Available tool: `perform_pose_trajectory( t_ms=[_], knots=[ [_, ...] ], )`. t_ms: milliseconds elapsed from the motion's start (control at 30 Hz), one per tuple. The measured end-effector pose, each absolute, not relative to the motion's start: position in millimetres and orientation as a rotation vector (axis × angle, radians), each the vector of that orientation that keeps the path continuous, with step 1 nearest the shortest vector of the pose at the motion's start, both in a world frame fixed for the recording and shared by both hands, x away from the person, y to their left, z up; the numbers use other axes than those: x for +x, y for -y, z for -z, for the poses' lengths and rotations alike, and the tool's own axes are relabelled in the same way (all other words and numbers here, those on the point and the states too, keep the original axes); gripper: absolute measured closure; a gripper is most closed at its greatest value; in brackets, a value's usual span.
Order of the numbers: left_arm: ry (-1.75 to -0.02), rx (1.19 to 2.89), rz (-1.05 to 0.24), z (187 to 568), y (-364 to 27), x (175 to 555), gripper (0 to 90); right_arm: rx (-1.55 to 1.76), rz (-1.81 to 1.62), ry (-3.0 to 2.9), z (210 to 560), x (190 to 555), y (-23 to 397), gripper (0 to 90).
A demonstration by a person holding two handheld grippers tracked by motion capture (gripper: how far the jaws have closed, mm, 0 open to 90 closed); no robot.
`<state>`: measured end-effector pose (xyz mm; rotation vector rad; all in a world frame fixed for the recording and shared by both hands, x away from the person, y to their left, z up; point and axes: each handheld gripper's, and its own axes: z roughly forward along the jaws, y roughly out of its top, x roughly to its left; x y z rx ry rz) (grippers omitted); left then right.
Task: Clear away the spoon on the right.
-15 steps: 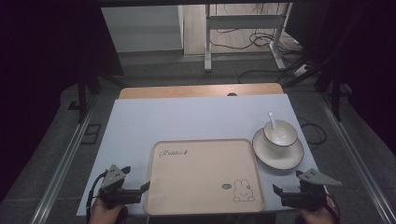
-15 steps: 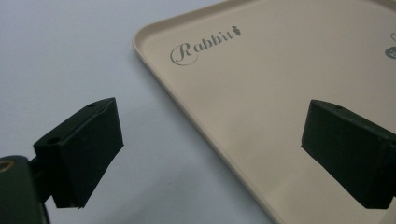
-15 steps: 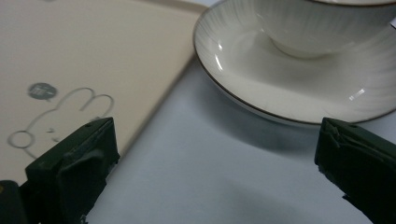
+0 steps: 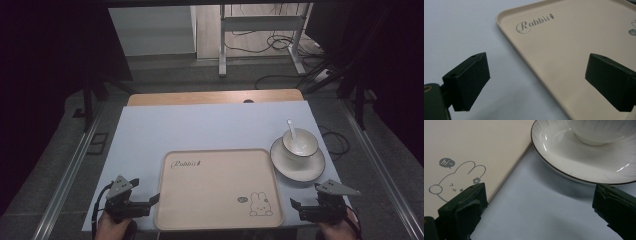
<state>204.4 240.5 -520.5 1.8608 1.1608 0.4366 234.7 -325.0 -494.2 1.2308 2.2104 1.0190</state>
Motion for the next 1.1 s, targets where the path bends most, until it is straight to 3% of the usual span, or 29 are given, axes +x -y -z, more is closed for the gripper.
perform_pose_trajectory(
  t_ms=[1100],
  knots=[
    [-1.143,1.884,-0.471,519.9,-236.5,202.9,5.1,1.206,-1.077,-2.175,476.4,253.9,324.8,0.0]
  ],
)
